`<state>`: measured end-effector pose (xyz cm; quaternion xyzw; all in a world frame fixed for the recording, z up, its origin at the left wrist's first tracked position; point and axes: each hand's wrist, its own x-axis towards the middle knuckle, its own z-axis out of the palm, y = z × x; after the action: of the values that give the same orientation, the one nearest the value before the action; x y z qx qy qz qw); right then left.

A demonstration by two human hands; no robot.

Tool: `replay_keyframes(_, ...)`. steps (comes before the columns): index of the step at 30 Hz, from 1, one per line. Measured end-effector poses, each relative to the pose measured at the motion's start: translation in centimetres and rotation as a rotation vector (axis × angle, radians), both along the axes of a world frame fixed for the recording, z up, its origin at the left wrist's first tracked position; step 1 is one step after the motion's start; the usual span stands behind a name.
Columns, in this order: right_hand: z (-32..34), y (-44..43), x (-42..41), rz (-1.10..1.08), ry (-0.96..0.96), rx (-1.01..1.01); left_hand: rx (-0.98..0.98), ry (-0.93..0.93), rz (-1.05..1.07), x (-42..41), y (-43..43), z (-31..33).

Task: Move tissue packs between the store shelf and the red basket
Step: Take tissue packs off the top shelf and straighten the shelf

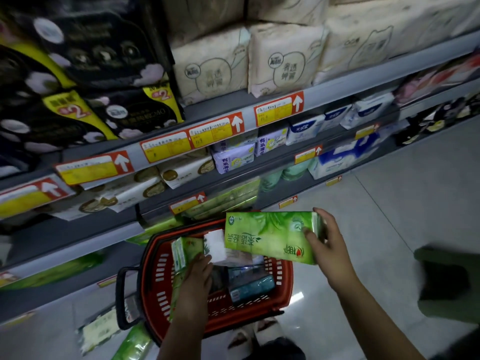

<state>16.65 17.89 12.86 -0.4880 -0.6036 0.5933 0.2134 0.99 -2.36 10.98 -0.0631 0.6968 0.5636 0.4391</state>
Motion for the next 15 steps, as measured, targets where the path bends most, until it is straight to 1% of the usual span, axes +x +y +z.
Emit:
replay_keyframes(1, 1.0, 0.0, 0.1, 0.0, 0.025, -0.019, 0.045, -0.01, -0.006, 0.0, -0.1, 1.1)
replay_keyframes(3, 3.0, -0.2, 0.2, -0.017, 0.074, -0.053, 0.078, -0.055, 0.06, -0.2, 0.3, 3.6)
replay_keyframes(5, 4.9, -0.5, 0.3, -0.037, 0.115, -0.087, 0.046, -0.05, 0.104, -0.6, 0.6, 5.9)
replay_keyframes(12, 12.8, -0.7, 0.4, -0.031, 0.19, -0.171, -0.07, 0.099, 0.017, -2.4, -0.8, 13.8)
replay_keyframes(15, 16.7, 0.3, 0.1, 0.0, 0.234, -0.169, -0.052, 0.172, -0.019, -2.7, -1.3, 17.8)
